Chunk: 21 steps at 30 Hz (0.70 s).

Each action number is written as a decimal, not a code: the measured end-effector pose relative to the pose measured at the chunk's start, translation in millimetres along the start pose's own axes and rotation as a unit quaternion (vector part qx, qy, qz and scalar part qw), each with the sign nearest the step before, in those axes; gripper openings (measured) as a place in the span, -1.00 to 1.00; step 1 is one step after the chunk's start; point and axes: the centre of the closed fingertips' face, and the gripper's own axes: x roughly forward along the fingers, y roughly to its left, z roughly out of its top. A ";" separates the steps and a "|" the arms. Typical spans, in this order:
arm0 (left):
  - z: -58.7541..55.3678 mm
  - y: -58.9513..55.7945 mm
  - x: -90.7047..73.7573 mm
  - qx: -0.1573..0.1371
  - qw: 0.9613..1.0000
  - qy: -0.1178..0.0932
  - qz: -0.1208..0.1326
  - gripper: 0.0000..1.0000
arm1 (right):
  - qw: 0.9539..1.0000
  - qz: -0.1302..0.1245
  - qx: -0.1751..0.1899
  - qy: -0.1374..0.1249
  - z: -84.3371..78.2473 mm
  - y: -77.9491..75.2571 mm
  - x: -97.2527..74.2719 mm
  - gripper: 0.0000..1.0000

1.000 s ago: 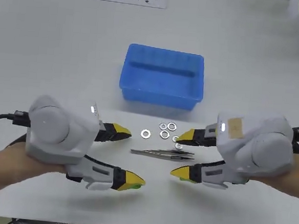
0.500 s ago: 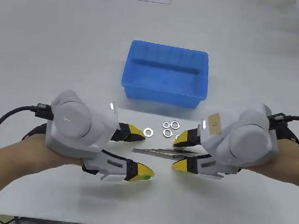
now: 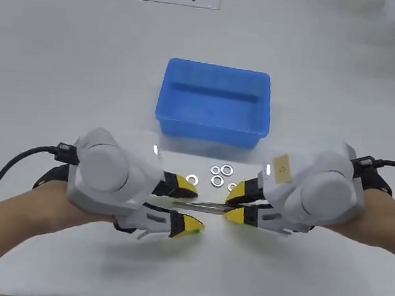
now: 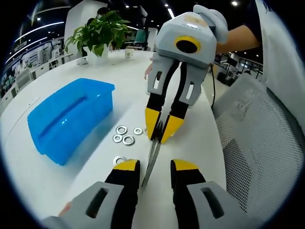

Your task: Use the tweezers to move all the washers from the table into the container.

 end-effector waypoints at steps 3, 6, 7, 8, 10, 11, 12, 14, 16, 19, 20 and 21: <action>-1.5 0.7 -0.9 0.005 1.000 0.007 -0.002 -0.52 | 1.000 0.002 0.010 -0.010 0.9 -0.7 -0.3 -0.85; -2.7 0.4 -1.9 0.012 1.000 0.011 -0.004 -0.56 | 1.000 0.002 0.008 -0.013 1.7 -0.2 0.1 -0.86; -2.8 0.5 -2.0 0.013 1.000 0.012 -0.004 -0.56 | 1.000 0.003 0.009 -0.014 2.3 0.1 0.1 -0.86; -2.8 0.4 -2.0 0.013 1.000 0.012 -0.005 -0.56 | 1.000 0.011 0.012 -0.018 3.6 3.3 0.8 -0.86; -2.8 0.7 -1.9 0.017 1.000 0.013 -0.004 -0.56 | 0.999 0.018 0.018 -0.026 7.0 6.9 1.4 -0.86; -2.8 0.6 -1.9 0.018 1.000 0.013 -0.004 -0.56 | 0.999 0.021 0.022 -0.029 8.4 8.2 1.3 -0.86; -3.0 0.1 -2.0 0.020 1.000 0.014 -0.005 -0.55 | 0.999 0.023 0.024 -0.032 9.9 8.8 0.8 -0.86; -3.6 -0.3 -2.7 0.027 0.999 0.018 -0.005 -0.55 | 0.998 0.026 0.037 -0.047 16.2 8.7 -2.2 -0.86; -4.0 -0.5 -3.0 0.029 0.999 0.020 -0.006 -0.55 | 0.996 0.025 0.057 -0.069 24.9 6.8 -5.7 -0.86; -4.9 0.7 -3.7 0.032 0.999 0.024 -0.003 -0.60 | 0.996 0.022 0.057 -0.067 24.6 5.0 -6.4 -0.86; -5.2 1.3 -4.0 0.035 0.999 0.026 -0.002 -0.63 | 0.996 0.022 0.059 -0.069 24.8 4.3 -6.4 -0.86; -5.7 1.9 -4.4 0.037 0.999 0.026 -0.001 -0.70 | 0.995 0.022 0.063 -0.073 25.6 4.0 -6.5 -0.86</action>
